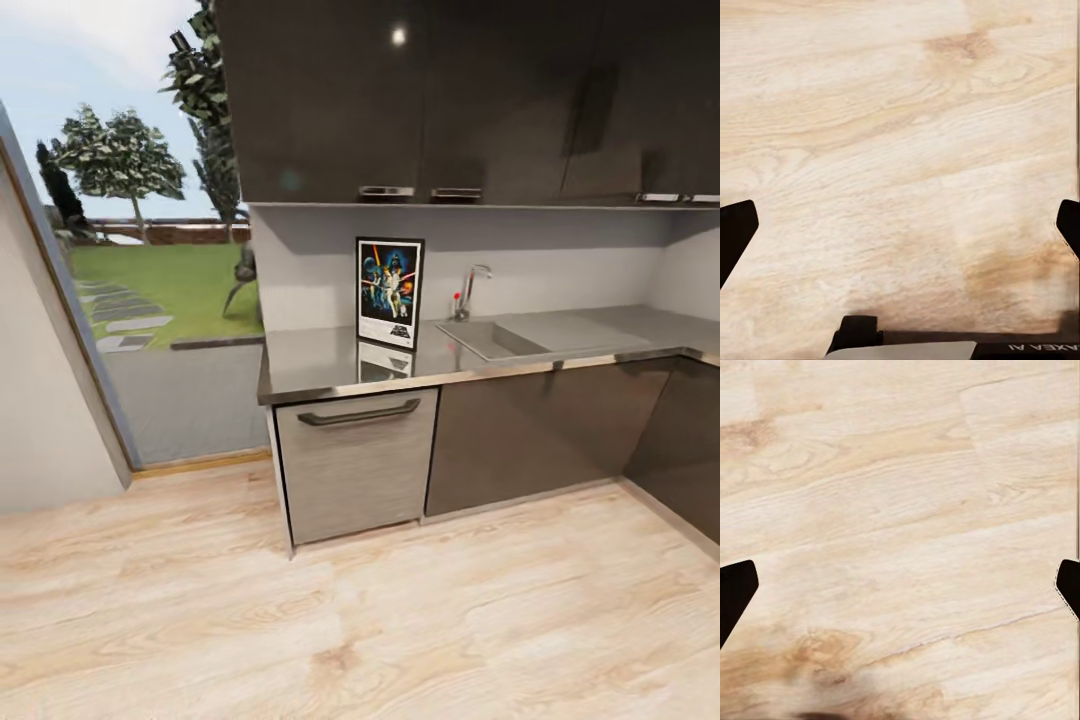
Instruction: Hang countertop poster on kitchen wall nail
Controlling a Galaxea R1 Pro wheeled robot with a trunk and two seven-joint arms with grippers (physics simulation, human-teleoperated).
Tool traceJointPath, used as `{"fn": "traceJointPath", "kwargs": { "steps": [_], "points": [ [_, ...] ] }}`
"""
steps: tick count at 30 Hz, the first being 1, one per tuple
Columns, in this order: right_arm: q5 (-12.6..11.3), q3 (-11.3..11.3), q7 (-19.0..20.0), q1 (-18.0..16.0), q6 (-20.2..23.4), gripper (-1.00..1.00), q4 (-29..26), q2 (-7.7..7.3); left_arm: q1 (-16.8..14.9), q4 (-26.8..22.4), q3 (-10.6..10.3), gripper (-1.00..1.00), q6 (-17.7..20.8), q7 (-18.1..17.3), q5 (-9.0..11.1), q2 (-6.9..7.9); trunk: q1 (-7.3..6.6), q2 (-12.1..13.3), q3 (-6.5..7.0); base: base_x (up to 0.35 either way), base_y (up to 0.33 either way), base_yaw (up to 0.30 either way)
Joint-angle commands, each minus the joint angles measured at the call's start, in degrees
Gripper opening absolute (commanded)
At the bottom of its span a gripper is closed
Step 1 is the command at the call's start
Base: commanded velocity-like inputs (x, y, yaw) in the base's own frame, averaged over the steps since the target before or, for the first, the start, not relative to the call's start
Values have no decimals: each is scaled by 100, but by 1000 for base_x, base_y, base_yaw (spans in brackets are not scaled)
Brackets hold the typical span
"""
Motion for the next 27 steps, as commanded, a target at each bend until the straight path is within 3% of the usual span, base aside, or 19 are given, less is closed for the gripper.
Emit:
{"fn": "traceJointPath", "kwargs": {
  "steps": [1,9,14,22,23,24,27],
  "points": [
    [6,7,1,-3,-17,100,7,-2,2,-8,11,100,-7,0,-1,-3,0,-3,-5,0,-271,60],
    [6,15,14,-3,-15,100,253,-9,2,-8,15,100,-7,0,-1,-3,0,-3,-6,84,-283,15],
    [3,7,17,-3,-20,100,281,-10,2,-8,21,100,-7,0,6,0,0,-3,-6,44,-80,1],
    [3,-5,14,-3,-45,100,44,-19,2,-10,366,100,-13,-17,16,4,0,-3,-6,4,-7,0],
    [4,-5,9,4,-117,100,-490,-40,2,-11,560,100,-14,-24,16,5,0,-3,-6,1,-1,0],
    [5,7,27,29,-126,100,-2315,-59,2,-16,788,100,-16,-34,15,4,0,-3,-6,0,0,0],
    [5,57,26,31,-70,100,-3151,-36,2,-17,806,100,-16,-35,15,4,0,-3,-6,0,0,0]
  ]
}}
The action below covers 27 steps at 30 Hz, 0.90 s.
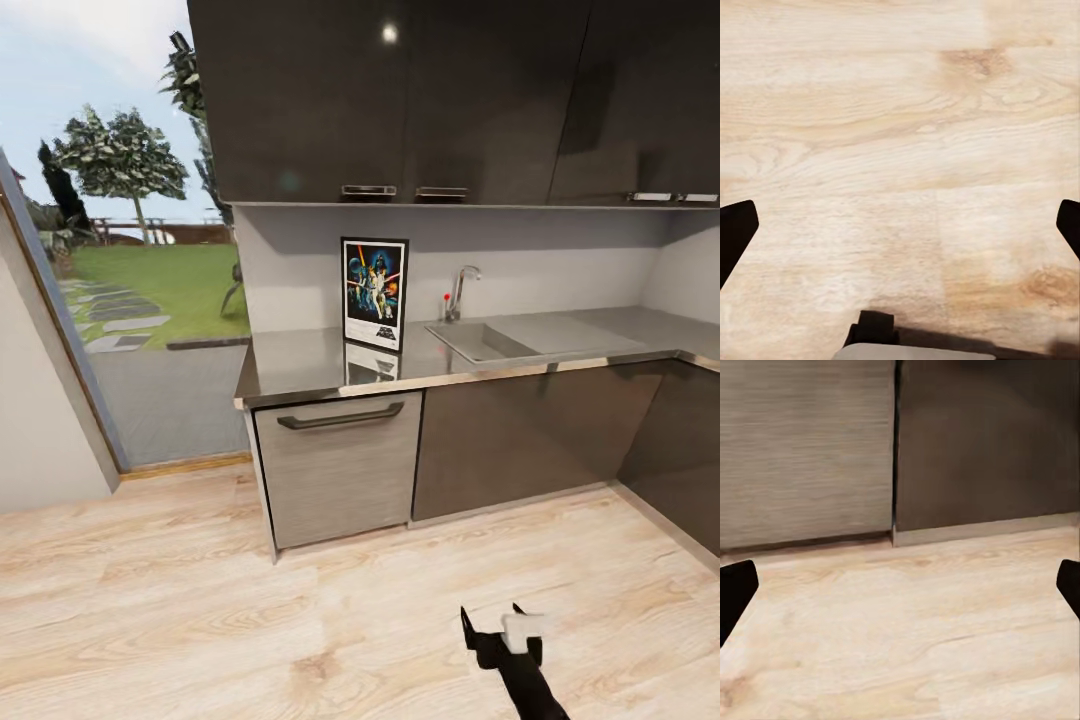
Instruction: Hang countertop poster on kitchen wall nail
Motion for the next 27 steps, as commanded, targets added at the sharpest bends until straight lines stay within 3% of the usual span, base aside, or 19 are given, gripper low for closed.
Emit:
{"fn": "traceJointPath", "kwargs": {
  "steps": [1,5,9,12,15,18,22,27],
  "points": [
    [2,143,-6,-1,291,100,-853,6,2,-8,26,100,-8,-4,1,-4,0,-3,-5,0,0,0],
    [-4,283,-10,-51,1289,100,-2257,21,2,-8,31,100,-10,-4,-2,-3,0,-3,-5,0,0,0],
    [-9,484,-3,-378,1965,100,-2865,24,2,-6,32,100,-8,-4,-5,-4,0,-3,-5,0,0,0],
    [-12,547,0,-826,2370,100,-2995,23,2,-4,32,100,-8,-4,-6,-4,0,-3,-5,0,0,0],
    [-26,579,7,-1540,3299,100,-3062,21,2,-1,32,100,-7,-4,-6,-3,0,-3,-5,0,0,0],
    [-63,586,104,-1949,4031,100,-3076,16,2,0,32,100,-7,-4,-7,-3,0,-3,-5,0,0,0],
    [-80,596,489,-2203,4512,100,-3090,17,2,-7,32,100,-12,-3,-7,-3,0,-3,-5,0,0,0],
    [-84,609,618,-2257,4583,100,-3100,18,2,-8,31,100,-11,-4,-7,-3,0,-3,-5,36,0,0]
  ]
}}
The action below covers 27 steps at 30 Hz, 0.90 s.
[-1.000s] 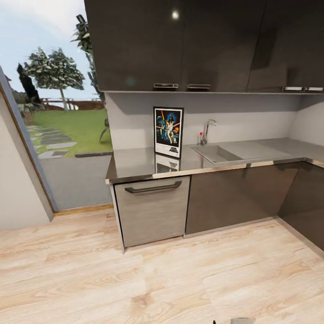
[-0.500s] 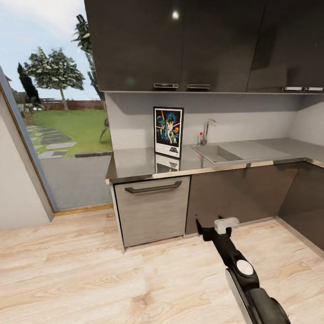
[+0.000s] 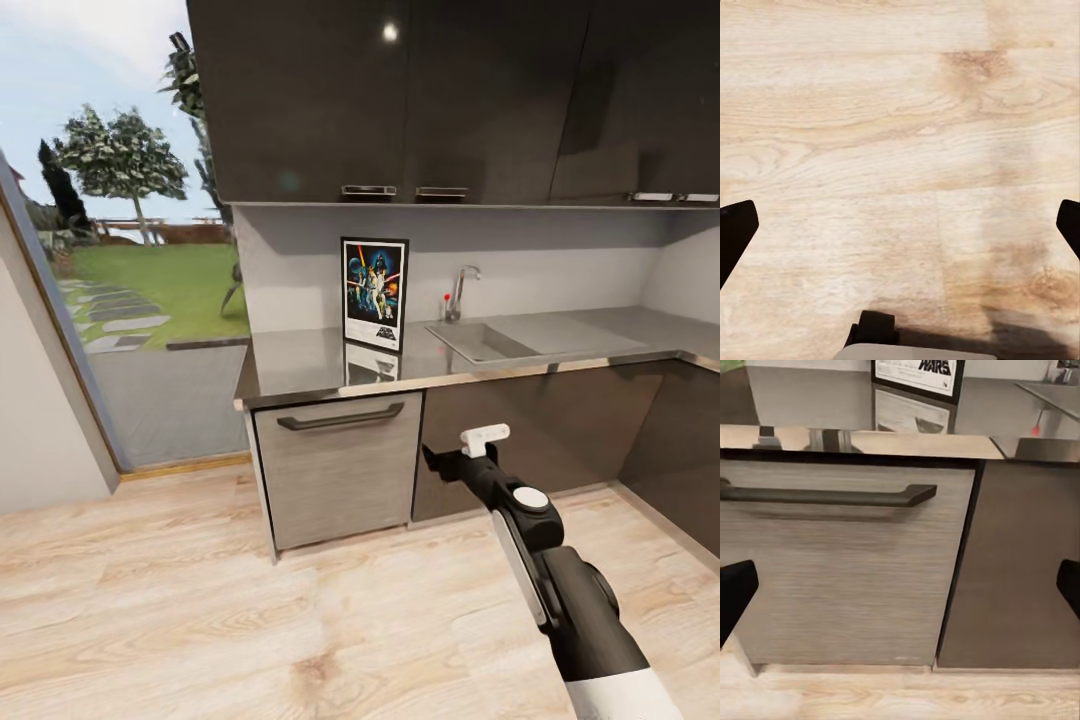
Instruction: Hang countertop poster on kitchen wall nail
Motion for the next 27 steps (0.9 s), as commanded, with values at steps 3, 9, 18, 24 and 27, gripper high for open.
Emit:
{"fn": "traceJointPath", "kwargs": {
  "steps": [3,9,18,24,27],
  "points": [
    [-1,11,31,-11,-145,100,-5,-1,1,-8,18,100,-7,-3,0,-5,1,-3,-5,199,0,0],
    [-2,11,42,-14,-291,100,-8,0,1,-8,18,100,-7,-3,0,-5,1,-3,-5,293,-3,0],
    [-2,11,44,-14,-318,100,-10,0,1,-8,18,100,-7,-3,0,-5,1,-3,-5,321,-61,0],
    [-2,11,44,-14,-320,100,-10,0,1,-8,18,100,-7,-3,0,-5,1,-3,-5,325,-96,0],
    [-2,11,44,-14,-320,100,-10,0,1,-8,18,100,-6,-3,0,-5,1,-3,-5,325,-105,0]
  ]
}}
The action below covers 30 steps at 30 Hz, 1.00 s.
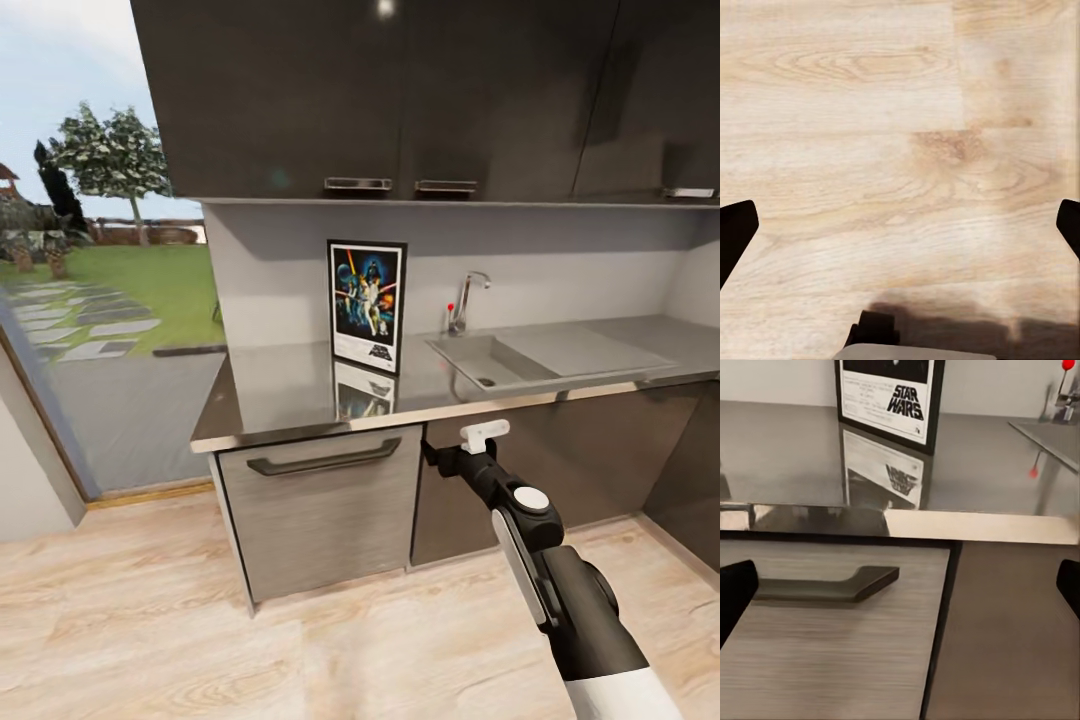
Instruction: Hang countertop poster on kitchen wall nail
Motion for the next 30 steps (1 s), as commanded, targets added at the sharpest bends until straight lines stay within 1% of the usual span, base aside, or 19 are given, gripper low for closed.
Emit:
{"fn": "traceJointPath", "kwargs": {
  "steps": [1,30],
  "points": [
    [-1,4,10,-3,30,100,-7,-4,1,-8,18,100,-6,-3,0,-5,3,-2,-5,325,-106,0],
    [-1,-2,10,-3,30,100,-7,-4,1,-8,18,100,-5,-3,0,-5,3,-2,-5,325,-104,0]
  ]
}}
